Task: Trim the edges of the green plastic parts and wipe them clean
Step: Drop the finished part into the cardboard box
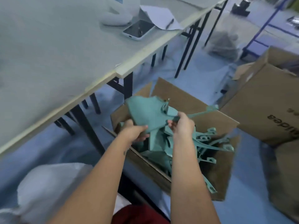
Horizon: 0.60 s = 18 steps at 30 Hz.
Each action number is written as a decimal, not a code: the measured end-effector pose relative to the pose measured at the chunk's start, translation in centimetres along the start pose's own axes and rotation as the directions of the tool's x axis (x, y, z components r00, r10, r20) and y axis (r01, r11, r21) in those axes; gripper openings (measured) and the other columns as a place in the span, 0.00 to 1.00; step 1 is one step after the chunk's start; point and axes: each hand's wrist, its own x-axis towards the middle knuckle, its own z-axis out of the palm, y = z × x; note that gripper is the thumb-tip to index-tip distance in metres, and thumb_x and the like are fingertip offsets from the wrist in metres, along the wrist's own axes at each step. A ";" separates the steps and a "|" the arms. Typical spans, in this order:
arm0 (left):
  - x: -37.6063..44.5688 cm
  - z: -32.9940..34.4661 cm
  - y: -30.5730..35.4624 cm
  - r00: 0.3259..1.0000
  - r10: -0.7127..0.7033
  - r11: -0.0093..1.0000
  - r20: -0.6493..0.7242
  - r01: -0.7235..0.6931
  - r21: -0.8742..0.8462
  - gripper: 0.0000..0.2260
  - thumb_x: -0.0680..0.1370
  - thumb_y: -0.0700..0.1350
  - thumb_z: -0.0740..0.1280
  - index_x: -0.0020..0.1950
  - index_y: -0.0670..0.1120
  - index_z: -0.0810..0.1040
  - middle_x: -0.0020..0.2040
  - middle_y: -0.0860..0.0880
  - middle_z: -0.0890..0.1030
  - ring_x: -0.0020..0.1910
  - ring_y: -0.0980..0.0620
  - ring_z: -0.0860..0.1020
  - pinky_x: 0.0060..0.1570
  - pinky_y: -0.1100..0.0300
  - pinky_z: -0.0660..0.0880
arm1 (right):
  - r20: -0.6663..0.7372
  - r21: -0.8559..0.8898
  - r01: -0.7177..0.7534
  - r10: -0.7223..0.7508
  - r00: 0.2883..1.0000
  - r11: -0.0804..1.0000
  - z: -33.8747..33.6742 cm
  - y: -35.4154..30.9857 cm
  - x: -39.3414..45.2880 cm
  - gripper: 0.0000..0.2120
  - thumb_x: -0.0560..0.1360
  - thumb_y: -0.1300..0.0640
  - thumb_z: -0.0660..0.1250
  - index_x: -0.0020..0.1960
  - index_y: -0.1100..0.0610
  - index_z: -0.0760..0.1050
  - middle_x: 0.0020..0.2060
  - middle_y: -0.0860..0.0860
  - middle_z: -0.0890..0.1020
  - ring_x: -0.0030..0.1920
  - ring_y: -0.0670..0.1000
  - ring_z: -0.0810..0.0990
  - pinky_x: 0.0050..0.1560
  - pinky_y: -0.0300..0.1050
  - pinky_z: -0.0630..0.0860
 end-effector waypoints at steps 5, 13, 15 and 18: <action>2.0 -2.2 -4.2 0.964 -0.071 0.992 -0.257 0.096 0.085 0.19 0.78 0.33 0.66 0.67 0.39 0.65 0.58 0.37 0.78 0.35 0.44 0.81 0.30 0.56 0.80 | -0.046 -0.216 -0.060 0.051 0.998 0.975 -1.3 5.0 2.3 0.07 0.75 0.61 0.70 0.40 0.58 0.73 0.31 0.52 0.80 0.28 0.49 0.79 0.31 0.41 0.79; 2.0 -2.9 -4.2 0.963 0.244 0.951 -0.118 -0.214 0.222 0.24 0.79 0.42 0.66 0.74 0.53 0.64 0.73 0.48 0.68 0.72 0.49 0.66 0.62 0.57 0.65 | -0.217 -0.023 0.098 -0.101 0.971 0.995 -0.5 7.9 3.0 0.13 0.74 0.54 0.72 0.35 0.57 0.73 0.27 0.50 0.80 0.24 0.43 0.78 0.26 0.37 0.73; 2.0 -2.9 -4.2 0.972 0.225 0.921 -0.061 -0.192 0.340 0.19 0.80 0.44 0.64 0.71 0.54 0.68 0.72 0.48 0.70 0.70 0.49 0.68 0.61 0.58 0.65 | -0.197 -0.309 0.051 -0.116 0.973 0.950 -0.4 7.4 4.0 0.18 0.73 0.46 0.71 0.34 0.58 0.71 0.29 0.50 0.79 0.27 0.46 0.79 0.25 0.39 0.70; 1.9 -2.7 -4.7 0.991 0.134 0.804 0.030 -0.126 0.582 0.15 0.81 0.48 0.62 0.67 0.54 0.72 0.69 0.49 0.72 0.67 0.49 0.71 0.62 0.56 0.68 | -0.074 -0.627 -0.016 -0.039 0.996 0.779 -0.4 5.1 5.2 0.25 0.76 0.38 0.63 0.38 0.60 0.72 0.32 0.53 0.80 0.30 0.53 0.78 0.33 0.44 0.75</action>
